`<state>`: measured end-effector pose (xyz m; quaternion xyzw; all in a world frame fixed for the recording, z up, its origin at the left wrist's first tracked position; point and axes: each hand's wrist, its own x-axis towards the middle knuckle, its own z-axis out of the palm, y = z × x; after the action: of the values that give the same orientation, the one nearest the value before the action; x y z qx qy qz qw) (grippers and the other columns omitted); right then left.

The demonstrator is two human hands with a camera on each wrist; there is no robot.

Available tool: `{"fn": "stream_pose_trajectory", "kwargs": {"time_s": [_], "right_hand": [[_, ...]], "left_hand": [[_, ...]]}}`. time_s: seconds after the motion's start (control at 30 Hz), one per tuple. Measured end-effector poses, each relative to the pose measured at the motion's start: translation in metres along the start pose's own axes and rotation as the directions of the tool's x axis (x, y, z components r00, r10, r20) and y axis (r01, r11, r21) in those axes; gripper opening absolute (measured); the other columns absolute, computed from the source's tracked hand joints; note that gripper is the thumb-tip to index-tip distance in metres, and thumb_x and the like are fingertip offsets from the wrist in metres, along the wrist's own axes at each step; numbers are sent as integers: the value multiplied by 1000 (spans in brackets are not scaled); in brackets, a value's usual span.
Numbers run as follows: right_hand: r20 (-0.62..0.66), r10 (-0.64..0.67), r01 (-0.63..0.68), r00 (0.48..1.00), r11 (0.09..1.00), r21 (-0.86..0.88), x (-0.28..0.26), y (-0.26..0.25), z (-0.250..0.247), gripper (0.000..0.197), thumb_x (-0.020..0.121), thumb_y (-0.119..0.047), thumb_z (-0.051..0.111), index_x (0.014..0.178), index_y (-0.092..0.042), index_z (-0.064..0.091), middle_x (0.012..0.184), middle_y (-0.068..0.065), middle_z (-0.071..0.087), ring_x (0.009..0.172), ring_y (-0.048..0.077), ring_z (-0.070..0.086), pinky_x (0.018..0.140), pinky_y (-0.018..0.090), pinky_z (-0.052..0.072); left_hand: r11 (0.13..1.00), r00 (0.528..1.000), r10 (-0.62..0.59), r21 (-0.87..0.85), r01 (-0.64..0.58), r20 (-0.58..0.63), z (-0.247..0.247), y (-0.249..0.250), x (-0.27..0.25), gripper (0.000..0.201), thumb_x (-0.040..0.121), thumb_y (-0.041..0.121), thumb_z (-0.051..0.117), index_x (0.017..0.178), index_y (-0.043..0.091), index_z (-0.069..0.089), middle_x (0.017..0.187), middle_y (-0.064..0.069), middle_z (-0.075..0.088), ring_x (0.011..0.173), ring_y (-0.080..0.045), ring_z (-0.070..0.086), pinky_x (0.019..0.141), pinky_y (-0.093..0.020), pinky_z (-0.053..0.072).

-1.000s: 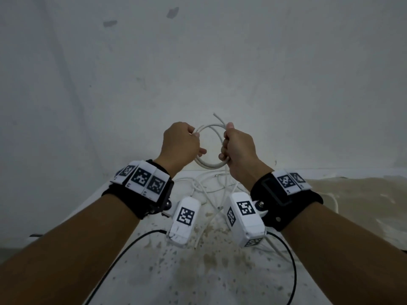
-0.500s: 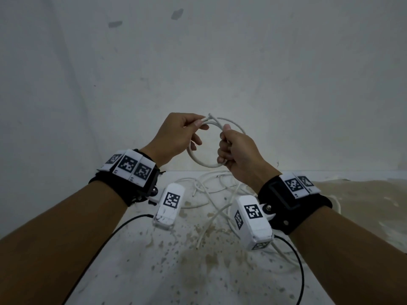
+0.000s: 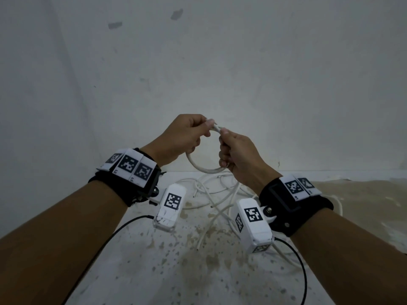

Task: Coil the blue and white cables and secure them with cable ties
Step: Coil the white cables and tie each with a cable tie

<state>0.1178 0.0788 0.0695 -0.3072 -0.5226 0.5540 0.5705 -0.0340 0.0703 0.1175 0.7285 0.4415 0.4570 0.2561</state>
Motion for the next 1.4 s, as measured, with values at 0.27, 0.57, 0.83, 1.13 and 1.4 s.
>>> {"fn": "stream_pose_trajectory", "kwargs": {"time_s": [0.27, 0.57, 0.83, 1.13, 1.4], "right_hand": [[-22, -106, 105, 994, 993, -57, -3, 1, 4, 32, 102, -28, 51, 80, -9, 65, 48, -4, 45, 45, 12, 40, 50, 29, 45], [-158, -426, 218, 891, 705, -674, 12, -7, -8, 15, 96, -36, 51, 104, -28, 62, 81, -6, 69, 78, 19, 65, 70, 31, 49], [34, -298, 152, 954, 383, -911, 12, -31, -15, 38, 96, -52, 50, 90, -27, 78, 68, -9, 61, 72, 14, 58, 57, 23, 38], [220, 125, -124, 967, 992, -18, 12, -34, -11, 36, 100, -38, 51, 93, -9, 71, 97, 5, 73, 92, 22, 67, 92, 41, 52], [544, 122, -382, 830, 836, 395, 8, -22, -8, 29, 101, -24, 40, 109, -6, 61, 72, 1, 58, 58, 12, 54, 82, 36, 54]], "left_hand": [[980, 978, 173, 115, -160, -120, 5, -3, 4, 26, 94, 29, 63, 85, 7, 74, 64, -10, 50, 58, -15, 39, 55, -25, 34], [966, 956, 235, 148, -210, -175, -5, -5, 9, 25, 94, 29, 63, 84, 9, 75, 62, -7, 47, 55, -10, 35, 53, -22, 30], [981, 932, 188, 100, -164, -311, -11, -18, 13, 26, 95, 30, 61, 90, 9, 76, 52, 7, 43, 48, -6, 35, 49, -19, 31], [966, 951, 185, -131, -222, -249, -16, 0, 16, 27, 98, 22, 56, 98, 0, 71, 51, 12, 39, 41, -3, 29, 40, -14, 25], [959, 954, 227, -127, -254, -196, -16, 1, 12, 24, 99, 22, 56, 93, 4, 72, 55, 1, 36, 42, -6, 27, 41, -17, 24]]}}
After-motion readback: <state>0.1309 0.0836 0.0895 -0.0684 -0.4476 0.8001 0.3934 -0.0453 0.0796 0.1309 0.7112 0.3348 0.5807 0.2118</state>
